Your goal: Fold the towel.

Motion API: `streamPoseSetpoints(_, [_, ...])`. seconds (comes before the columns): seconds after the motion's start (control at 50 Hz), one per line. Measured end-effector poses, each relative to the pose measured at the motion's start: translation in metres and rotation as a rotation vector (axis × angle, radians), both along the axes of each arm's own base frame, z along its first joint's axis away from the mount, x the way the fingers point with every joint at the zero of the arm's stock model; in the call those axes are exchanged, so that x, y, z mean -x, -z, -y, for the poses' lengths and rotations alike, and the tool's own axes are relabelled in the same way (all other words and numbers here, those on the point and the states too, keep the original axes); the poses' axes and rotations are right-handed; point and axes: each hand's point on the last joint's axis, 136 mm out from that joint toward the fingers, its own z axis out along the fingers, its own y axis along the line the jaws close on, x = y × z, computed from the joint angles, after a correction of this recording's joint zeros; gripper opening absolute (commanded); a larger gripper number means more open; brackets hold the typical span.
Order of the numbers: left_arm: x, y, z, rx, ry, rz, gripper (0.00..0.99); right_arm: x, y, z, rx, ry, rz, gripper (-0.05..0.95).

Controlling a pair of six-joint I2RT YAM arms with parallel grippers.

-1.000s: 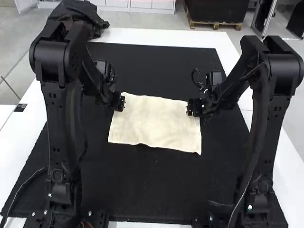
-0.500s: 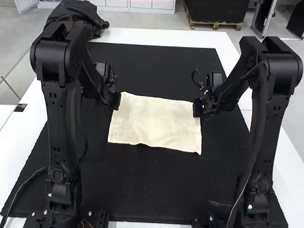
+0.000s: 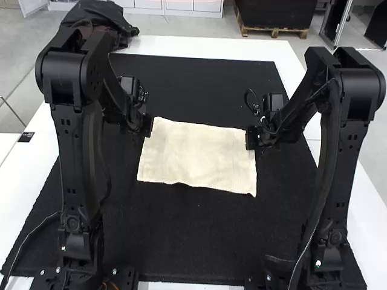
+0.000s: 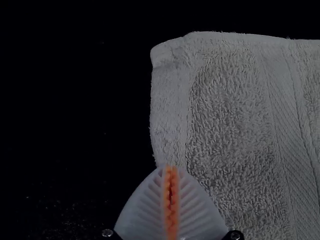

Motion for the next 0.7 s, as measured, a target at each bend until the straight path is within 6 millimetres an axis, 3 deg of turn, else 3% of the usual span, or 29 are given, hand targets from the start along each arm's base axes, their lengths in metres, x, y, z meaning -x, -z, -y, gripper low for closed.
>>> streamPoseSetpoints(0.4, [0.001,-0.002,-0.002,0.005,-0.001,0.008,0.026,0.000,0.000,0.000,-0.004,0.000,0.000,-0.02])
streamPoseSetpoints(0.7, [0.000,-0.039,0.002,0.020,0.014,0.068,0.026,0.021,-0.005,-0.005,-0.043,-0.021,-0.033,-0.02])
